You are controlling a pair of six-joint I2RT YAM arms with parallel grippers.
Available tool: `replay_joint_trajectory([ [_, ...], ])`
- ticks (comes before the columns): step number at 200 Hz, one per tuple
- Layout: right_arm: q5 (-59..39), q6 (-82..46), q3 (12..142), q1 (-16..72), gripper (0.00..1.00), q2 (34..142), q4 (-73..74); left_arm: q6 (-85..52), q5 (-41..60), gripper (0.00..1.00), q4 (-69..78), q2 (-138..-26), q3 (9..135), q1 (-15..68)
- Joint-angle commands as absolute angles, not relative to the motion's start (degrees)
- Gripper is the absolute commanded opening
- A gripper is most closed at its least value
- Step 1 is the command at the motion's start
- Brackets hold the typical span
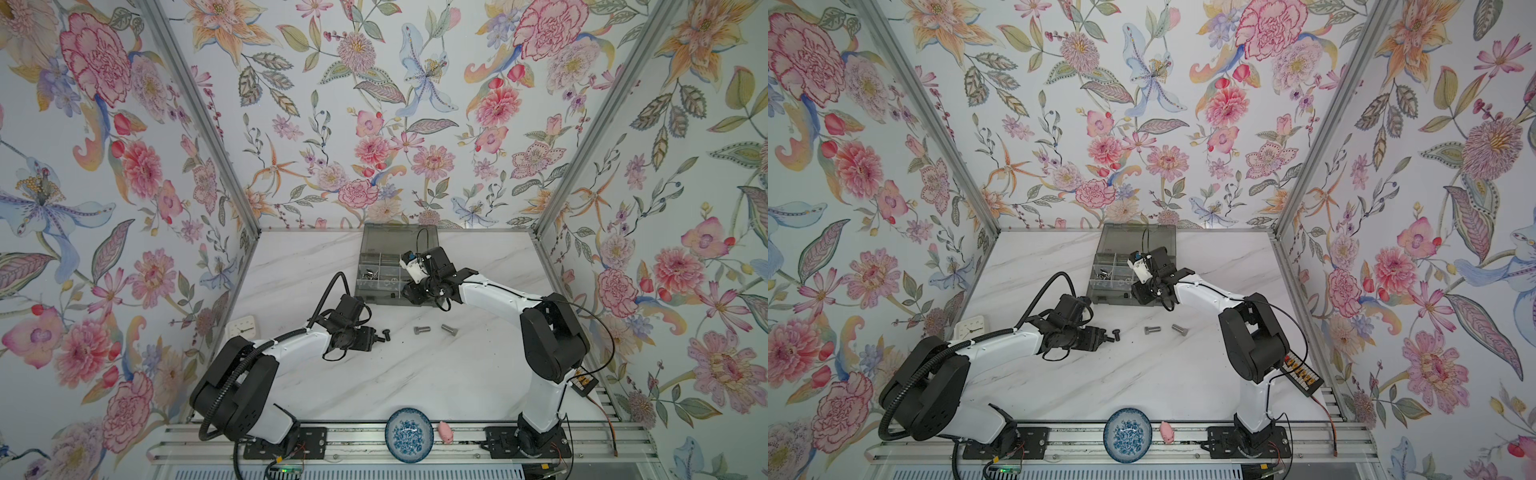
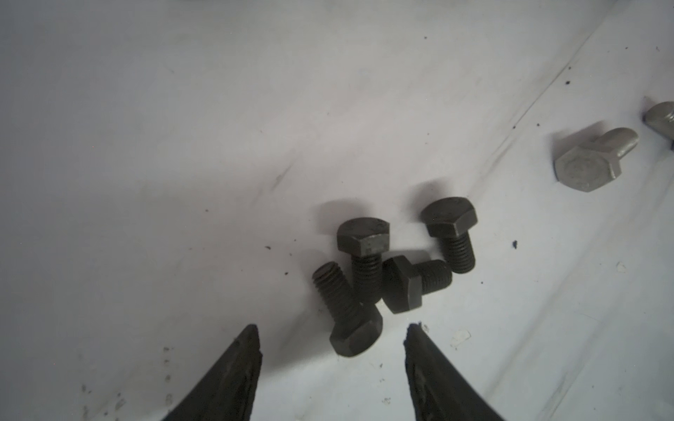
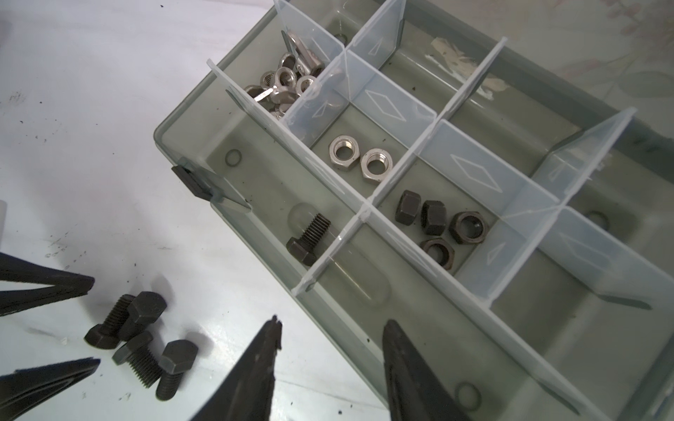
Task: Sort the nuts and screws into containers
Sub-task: 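Move the left gripper over the black bolts while the right gripper hovers over the box, then lower the open left gripper around a black hex bolt and close it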
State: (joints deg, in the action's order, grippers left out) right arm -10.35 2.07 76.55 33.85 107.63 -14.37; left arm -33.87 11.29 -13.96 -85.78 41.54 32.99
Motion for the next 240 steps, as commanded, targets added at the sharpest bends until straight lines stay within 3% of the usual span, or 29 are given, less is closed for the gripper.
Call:
replay_joint_trajectory([
  [1,-11.35,1.16,75.19,33.24,0.49,104.87,-13.0,-33.49,9.19,0.63,-16.82,-86.91,43.15,33.75],
  [139,-11.87,0.27,73.94,32.85,0.49,105.15,-12.65,-33.49,5.17,0.47,-19.08,-87.71,44.56,34.03],
  [240,-12.06,0.33,73.43,32.63,0.49,105.47,-12.63,-36.03,8.48,0.5,-14.94,-88.26,43.9,34.01],
])
